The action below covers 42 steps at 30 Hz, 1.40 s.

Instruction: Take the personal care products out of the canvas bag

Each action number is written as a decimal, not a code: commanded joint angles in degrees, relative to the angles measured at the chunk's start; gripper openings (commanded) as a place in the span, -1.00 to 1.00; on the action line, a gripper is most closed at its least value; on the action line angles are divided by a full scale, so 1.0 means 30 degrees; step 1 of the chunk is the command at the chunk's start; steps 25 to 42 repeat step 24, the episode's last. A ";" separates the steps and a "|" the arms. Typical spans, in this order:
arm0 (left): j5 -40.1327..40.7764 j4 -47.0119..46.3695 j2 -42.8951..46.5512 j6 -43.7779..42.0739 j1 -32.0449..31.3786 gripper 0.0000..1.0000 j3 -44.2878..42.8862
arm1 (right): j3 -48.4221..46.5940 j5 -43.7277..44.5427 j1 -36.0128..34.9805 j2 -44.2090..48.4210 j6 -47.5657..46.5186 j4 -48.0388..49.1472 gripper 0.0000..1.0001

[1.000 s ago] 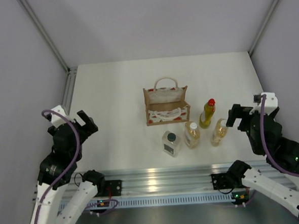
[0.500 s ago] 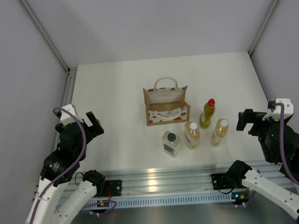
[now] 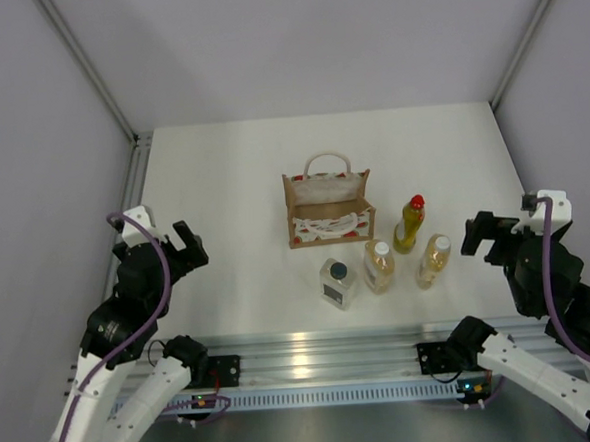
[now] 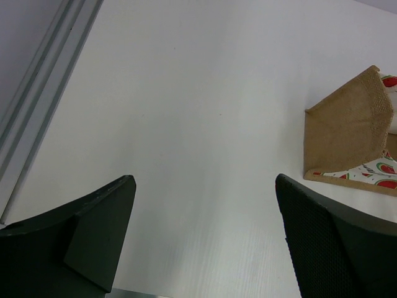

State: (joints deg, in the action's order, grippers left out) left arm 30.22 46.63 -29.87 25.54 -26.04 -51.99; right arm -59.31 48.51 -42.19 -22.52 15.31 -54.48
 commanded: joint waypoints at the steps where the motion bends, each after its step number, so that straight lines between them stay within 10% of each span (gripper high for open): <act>1: -0.0492 -0.1042 -0.0064 -0.0163 -0.0079 0.97 0.0132 | -0.0006 0.0441 0.0178 -0.0403 0.0433 -0.0503 0.99; 42: -0.0639 -0.1042 -0.0122 -0.0163 -0.0079 0.97 0.0190 | 0.0404 0.0441 0.0178 -0.0929 0.0961 -0.0239 0.99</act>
